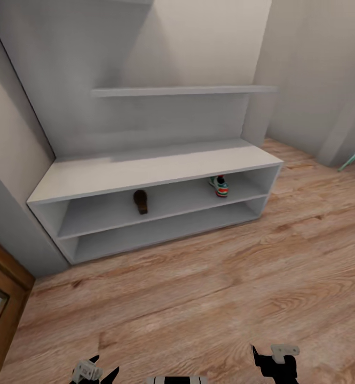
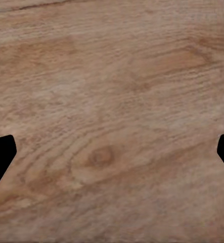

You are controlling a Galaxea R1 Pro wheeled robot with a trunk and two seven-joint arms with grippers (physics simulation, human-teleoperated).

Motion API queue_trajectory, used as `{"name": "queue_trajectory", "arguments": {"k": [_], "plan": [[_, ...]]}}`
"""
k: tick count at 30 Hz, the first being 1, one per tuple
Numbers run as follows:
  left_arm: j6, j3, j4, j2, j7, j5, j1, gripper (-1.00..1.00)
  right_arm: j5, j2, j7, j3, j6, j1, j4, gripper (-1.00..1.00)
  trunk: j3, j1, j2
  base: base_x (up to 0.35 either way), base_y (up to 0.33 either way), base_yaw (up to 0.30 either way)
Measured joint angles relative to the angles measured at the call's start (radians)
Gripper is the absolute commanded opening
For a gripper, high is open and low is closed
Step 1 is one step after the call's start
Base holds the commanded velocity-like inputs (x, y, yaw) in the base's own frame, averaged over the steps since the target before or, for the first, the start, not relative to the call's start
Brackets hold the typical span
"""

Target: Pick up the two gym shoes and the two sandals from the corridor floor and place them onto the hallstand (shoe rack) in the corridor, making sure they are on the rack and not on the floor. Arrange them so the two gym shoes are next to each other and the two sandals are next to each other.

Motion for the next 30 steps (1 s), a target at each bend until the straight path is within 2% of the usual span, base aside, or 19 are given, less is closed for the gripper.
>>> {"name": "queue_trajectory", "arguments": {"k": [20,30], "plan": [[0.000,0.001,-0.001,-0.002,0.011,0.000,0.000,1.00,-0.002,0.000,0.000,0.000,0.000,0.000,0.000,1.00,0.000,0.000,0.000,0.000,0.000,-0.299],[0.000,0.001,-0.001,-0.003,0.013,0.000,0.001,1.00,-0.027,0.000,0.000,0.000,0.000,0.000,0.000,1.00,0.000,0.000,0.000,0.084,-0.023,-0.299]]}}
